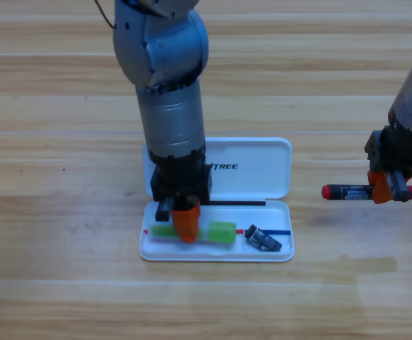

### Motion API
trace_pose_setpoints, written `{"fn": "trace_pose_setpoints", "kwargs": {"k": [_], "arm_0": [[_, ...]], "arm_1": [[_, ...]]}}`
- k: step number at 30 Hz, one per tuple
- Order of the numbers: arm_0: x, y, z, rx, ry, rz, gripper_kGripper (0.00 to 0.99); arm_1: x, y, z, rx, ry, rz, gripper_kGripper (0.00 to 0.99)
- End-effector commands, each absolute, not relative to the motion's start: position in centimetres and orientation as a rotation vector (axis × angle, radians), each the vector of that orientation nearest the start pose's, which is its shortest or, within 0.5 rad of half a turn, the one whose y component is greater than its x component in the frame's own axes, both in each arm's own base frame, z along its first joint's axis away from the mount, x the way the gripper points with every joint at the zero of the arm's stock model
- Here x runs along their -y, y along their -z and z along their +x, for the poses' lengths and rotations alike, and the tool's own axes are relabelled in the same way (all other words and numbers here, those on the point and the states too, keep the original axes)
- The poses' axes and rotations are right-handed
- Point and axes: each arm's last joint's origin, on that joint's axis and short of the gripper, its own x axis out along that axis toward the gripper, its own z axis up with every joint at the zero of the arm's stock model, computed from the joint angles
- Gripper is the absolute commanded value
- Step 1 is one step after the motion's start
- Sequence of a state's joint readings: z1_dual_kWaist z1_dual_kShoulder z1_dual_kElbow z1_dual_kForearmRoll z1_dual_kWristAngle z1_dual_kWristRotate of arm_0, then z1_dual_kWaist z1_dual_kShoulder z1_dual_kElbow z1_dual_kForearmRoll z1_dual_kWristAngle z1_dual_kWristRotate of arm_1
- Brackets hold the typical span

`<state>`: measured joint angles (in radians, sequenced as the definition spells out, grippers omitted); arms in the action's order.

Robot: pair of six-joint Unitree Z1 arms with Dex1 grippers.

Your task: Clean up eraser and pencils

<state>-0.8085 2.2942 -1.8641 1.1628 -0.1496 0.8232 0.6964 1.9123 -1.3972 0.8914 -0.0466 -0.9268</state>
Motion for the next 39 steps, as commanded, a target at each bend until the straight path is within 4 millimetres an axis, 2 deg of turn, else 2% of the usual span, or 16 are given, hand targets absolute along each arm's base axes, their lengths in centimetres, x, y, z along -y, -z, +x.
{"fn": "trace_pose_setpoints", "kwargs": {"k": [1, 2, 7, 12, 14, 16, 18, 20, 22, 25, 28, 32, 35, 39], "arm_0": [[33.9, -17.8, 30.0, -1.291, 1.411, 1.124, 0.963], [33.9, -17.8, 29.9, -1.29, 1.413, 1.125, 0.989], [33.9, -17.8, 29.9, -1.293, 1.414, 1.121, 0.99], [33.9, -18.1, 29.9, -1.293, 1.415, 1.12, 0.99], [33.7, -19.4, 29.8, -1.276, 1.416, 1.125, 0.99], [33.0, -21.8, 29.7, -1.236, 1.401, 1.134, 0.99], [31.1, -24.9, 30.2, -1.203, 1.366, 1.122, 0.99], [28.2, -27.9, 30.6, -1.175, 1.331, 1.108, 0.99], [24.6, -30.5, 31.0, -1.15, 1.29, 1.088, 0.99], [19.1, -32.8, 30.8, -1.136, 1.236, 1.058, 0.99], [14.6, -33.7, 30.6, -1.148, 1.19, 1.026, 0.99], [11.3, -33.3, 30.5, -1.177, 1.178, 0.997, 0.99], [10.5, -32.5, 30.5, -1.198, 1.193, 0.983, 0.99], [10.5, -31.9, 30.4, -1.196, 1.207, 0.965, 0.99]], "arm_1": [[-22.9, -25.6, 26.0, -1.037, -1.189, -1.273, 0.0], [-22.9, -25.6, 26.0, -1.035, -1.188, -1.274, 0.0], [-23.0, -25.8, 25.8, -1.029, -1.191, -1.272, 0.0], [-24.4, -26.5, 25.1, -0.988, -1.209, -1.283, 0.0], [-25.6, -26.7, 24.9, -0.98, -1.223, -1.291, 0.0], [-27.3, -27.0, 24.8, -0.977, -1.235, -1.295, 0.0], [-29.3, -26.9, 24.8, -0.978, -1.248, -1.301, 0.0], [-31.3, -26.6, 24.9, -0.978, -1.258, -1.304, 0.0], [-33.3, -26.0, 25.0, -0.98, -1.269, -1.31, 0.0], [-35.9, -24.5, 25.8, -0.987, -1.273, -1.316, 0.0], [-37.9, -22.8, 26.7, -0.99, -1.268, -1.319, 0.0], [-39.5, -21.1, 27.7, -1.003, -1.26, -1.32, 0.0], [-40.0, -20.2, 28.1, -1.011, -1.256, -1.325, 0.0], [-40.3, -19.8, 28.4, -1.011, -1.256, -1.325, 0.0]]}}
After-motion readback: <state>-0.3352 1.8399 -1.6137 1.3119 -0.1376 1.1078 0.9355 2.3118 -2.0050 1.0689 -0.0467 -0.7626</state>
